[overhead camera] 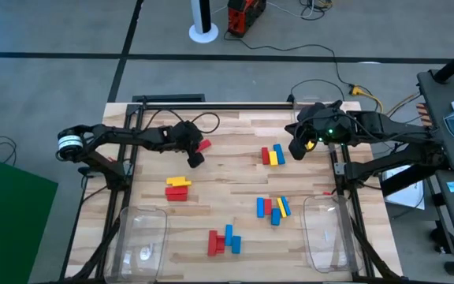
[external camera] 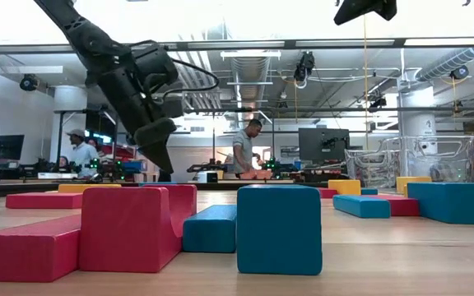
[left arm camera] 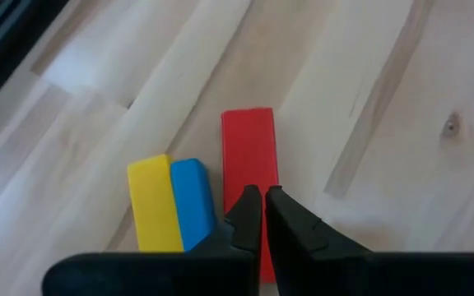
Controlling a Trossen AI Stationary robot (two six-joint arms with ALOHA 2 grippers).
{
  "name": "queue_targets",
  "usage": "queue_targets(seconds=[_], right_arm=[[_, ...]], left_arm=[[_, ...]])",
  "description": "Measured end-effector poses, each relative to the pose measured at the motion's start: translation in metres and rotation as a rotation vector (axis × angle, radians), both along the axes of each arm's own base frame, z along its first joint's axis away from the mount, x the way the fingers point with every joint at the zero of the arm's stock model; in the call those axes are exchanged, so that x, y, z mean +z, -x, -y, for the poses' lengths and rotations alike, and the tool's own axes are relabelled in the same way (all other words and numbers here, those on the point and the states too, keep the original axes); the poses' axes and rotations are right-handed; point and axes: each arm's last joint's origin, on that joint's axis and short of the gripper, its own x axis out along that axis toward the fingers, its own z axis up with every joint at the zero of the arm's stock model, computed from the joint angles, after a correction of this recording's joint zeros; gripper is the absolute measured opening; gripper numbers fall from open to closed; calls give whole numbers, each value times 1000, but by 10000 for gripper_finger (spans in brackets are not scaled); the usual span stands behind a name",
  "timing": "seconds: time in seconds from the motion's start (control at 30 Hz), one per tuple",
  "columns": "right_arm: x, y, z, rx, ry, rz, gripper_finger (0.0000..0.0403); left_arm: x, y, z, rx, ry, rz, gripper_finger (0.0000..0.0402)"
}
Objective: Sort blocks
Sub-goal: Put the red block into the bottom left transparent bin
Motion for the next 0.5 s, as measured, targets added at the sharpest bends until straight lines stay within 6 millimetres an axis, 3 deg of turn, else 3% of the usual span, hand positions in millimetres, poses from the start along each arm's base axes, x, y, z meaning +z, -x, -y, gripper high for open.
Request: queue_targets(seconds=[0.5], right_arm=[[0,1,7,-47,13,-3,18]], left_arm=[[-17,12,5,45,46,-31,0]])
